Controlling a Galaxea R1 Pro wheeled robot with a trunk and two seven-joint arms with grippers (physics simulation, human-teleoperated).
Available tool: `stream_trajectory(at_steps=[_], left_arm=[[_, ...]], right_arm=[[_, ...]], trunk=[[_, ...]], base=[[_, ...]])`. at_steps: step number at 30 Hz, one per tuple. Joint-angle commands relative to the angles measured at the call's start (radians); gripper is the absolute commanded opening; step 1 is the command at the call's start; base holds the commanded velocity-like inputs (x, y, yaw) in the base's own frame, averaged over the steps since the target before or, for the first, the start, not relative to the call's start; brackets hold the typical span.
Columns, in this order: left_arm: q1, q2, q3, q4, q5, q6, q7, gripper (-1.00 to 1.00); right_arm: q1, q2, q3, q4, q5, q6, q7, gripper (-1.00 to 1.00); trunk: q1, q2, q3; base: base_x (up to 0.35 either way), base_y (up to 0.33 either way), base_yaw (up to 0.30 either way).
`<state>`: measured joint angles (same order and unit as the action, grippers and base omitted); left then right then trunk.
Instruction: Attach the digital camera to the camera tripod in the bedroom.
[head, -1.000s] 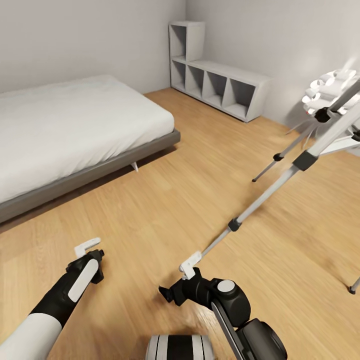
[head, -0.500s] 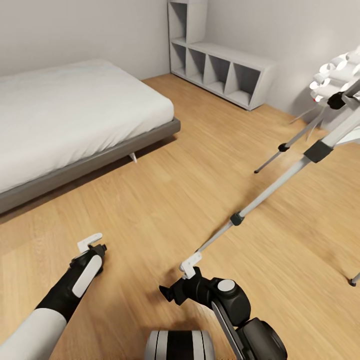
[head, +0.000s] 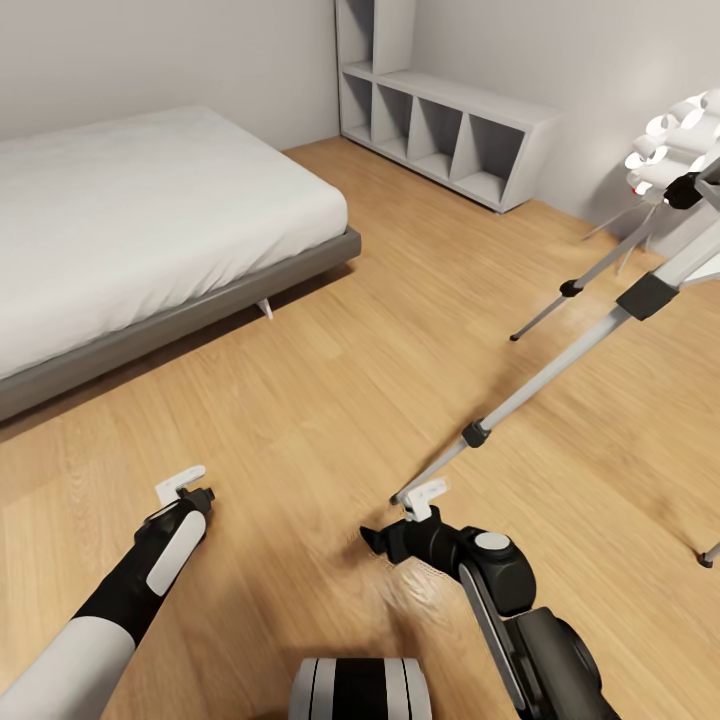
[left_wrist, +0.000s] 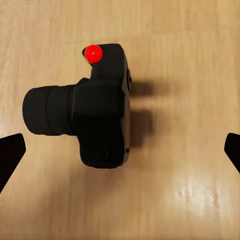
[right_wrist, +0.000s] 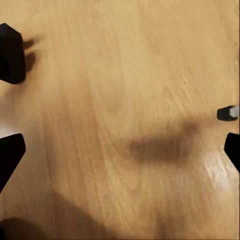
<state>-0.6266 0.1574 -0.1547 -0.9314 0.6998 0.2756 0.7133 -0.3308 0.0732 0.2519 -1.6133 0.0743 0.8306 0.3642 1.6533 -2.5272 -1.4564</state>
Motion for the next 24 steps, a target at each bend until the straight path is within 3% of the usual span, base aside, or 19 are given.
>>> stream_trajectory(at_steps=[1, 9, 24], left_arm=[[0.000, 0.002, -0.004, -0.001, 0.004, 0.003, 0.008, 1.00], [0.002, 0.002, -0.005, -0.001, 0.004, 0.002, 0.008, 1.00], [-0.002, 0.015, 0.000, 0.001, 0.005, 0.007, -0.003, 1.00]], right_arm=[[-0.002, 0.000, -0.011, -0.001, 0.007, 0.003, 0.007, 1.00], [-0.010, -0.001, -0.043, -0.001, 0.007, -0.003, 0.007, 1.00], [-0.010, 0.000, -0.043, -0.002, 0.006, -0.004, 0.007, 1.00]], trunk=[[0.000, 0.000, -0.001], [0.003, -0.002, -0.028], [0.010, -0.005, -0.086]], base=[[0.000, 0.000, 0.000], [0.000, 0.000, 0.000], [0.000, 0.000, 0.000]])
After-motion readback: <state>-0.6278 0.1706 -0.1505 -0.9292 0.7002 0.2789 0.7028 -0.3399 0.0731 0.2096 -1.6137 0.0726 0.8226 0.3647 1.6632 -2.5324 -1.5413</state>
